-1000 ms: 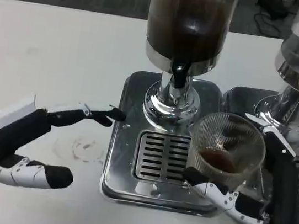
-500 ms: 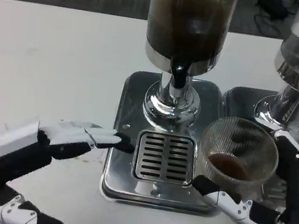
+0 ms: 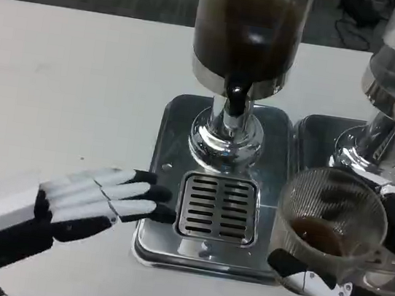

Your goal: Grasp the cup under the faucet to collect the drink, then remove the cup.

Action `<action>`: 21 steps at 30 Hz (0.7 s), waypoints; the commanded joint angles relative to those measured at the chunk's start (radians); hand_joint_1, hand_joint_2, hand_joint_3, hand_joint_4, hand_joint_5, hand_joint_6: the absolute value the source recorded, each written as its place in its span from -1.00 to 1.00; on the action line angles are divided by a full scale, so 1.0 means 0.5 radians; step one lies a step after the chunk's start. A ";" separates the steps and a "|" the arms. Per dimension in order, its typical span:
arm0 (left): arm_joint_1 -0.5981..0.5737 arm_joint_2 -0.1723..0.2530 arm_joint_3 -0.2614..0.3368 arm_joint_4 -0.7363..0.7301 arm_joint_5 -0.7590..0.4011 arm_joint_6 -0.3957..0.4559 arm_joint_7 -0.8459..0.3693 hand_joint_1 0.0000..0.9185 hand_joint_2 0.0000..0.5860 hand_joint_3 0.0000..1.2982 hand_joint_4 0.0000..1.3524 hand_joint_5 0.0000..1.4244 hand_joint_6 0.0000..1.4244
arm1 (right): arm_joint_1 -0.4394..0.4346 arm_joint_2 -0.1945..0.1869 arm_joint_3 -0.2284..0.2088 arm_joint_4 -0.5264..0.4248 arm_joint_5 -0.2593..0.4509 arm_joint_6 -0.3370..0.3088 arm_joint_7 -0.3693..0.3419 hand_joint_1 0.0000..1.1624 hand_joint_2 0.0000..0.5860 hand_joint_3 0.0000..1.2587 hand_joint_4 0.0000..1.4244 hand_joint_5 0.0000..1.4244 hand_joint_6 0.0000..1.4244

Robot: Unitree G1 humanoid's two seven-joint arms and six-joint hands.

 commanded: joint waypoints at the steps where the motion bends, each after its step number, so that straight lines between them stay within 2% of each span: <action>1: 0.029 0.067 0.058 -0.036 0.022 -0.102 0.052 -1.00 -0.87 -0.80 -1.00 -1.00 -0.92 | 0.018 -0.002 -0.024 -0.117 0.065 0.006 0.033 0.82 -0.82 0.43 0.50 0.66 1.00; 21: 0.081 0.128 0.018 -0.088 0.017 -0.127 0.092 -1.00 -0.88 -0.80 -1.00 -1.00 -0.94 | 0.064 0.006 -0.035 -0.234 0.111 0.058 0.119 0.81 -0.79 0.45 0.52 0.68 1.00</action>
